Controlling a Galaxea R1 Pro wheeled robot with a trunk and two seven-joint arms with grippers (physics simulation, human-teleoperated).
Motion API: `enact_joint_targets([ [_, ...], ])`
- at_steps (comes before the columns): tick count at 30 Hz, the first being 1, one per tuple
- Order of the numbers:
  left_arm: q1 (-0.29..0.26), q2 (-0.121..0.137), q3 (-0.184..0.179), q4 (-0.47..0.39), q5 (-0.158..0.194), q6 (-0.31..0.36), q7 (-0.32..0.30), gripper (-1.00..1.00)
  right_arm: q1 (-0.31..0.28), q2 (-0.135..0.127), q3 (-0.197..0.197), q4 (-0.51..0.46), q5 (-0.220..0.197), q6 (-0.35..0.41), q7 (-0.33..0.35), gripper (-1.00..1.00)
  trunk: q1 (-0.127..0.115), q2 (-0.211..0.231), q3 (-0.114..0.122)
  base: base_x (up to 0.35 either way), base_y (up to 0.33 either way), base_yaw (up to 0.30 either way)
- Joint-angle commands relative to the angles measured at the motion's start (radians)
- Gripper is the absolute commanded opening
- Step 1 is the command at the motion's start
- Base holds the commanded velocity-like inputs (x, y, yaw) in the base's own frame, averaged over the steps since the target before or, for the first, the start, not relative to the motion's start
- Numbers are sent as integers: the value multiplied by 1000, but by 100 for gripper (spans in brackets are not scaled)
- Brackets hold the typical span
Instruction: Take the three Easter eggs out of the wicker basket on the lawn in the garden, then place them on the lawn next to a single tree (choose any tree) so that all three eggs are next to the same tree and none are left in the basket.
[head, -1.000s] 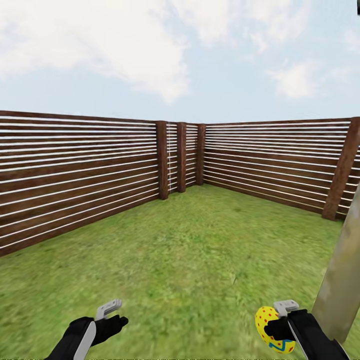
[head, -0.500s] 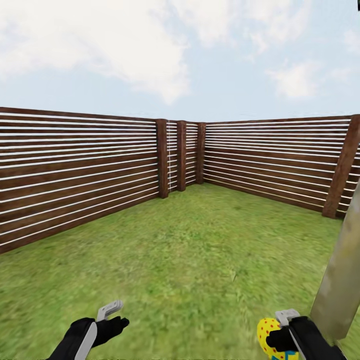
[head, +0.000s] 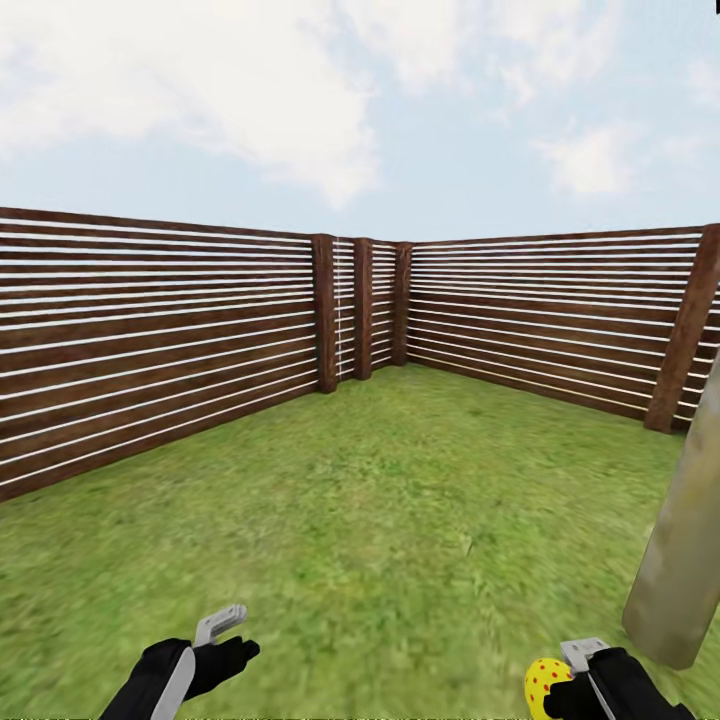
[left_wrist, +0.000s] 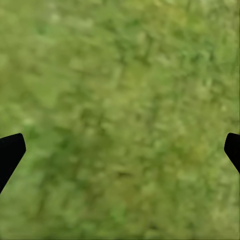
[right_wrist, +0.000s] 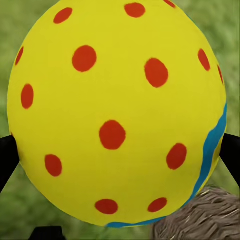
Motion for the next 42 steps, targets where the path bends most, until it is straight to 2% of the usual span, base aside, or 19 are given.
enact_joint_targets([
  [1,-1,0,3,-1,0,5,-5,100,-1,1,-4,-2,10,3,9,-100,4,-8,-4,0,0,0],
  [25,-1,0,5,-1,-1,5,-2,100,-1,5,-2,3,19,4,-1,-100,96,-176,-80,0,0,0],
  [27,-1,0,5,0,-1,5,-3,100,-1,8,2,0,22,1,-29,-100,103,-190,-86,0,0,0],
  [31,-1,0,5,0,-1,5,-2,100,-1,16,5,0,22,0,-146,-100,119,-218,-98,0,0,0],
  [42,-1,0,5,1,-1,5,-2,100,-1,17,5,1,18,0,-163,-100,161,-295,-133,0,0,0],
])
